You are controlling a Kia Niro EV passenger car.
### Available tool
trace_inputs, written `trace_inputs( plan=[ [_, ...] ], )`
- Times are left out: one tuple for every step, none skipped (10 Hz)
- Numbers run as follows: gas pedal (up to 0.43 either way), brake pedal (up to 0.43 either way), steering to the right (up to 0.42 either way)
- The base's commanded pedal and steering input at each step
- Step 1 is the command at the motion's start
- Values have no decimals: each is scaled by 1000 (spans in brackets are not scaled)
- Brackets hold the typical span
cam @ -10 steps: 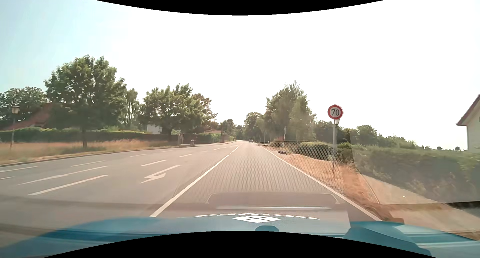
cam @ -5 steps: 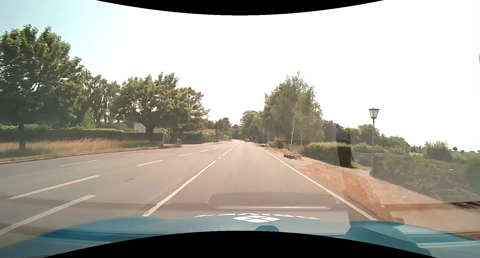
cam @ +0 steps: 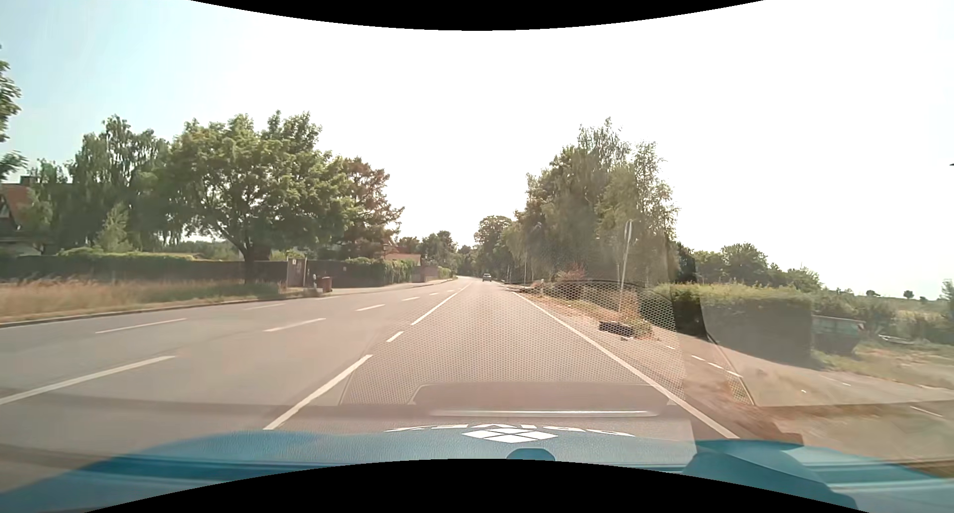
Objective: Follow the waypoints while adhering to traffic rules and regulations
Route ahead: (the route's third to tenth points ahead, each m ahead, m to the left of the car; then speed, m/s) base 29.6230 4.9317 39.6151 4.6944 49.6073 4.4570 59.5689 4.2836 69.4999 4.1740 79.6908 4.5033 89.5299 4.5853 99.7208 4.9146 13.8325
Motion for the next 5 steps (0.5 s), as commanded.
trace_inputs(
  plan=[
    [331, 0, 1],
    [331, 0, 2],
    [331, 0, 1],
    [331, 0, 2],
    [339, 0, 1]
  ],
)
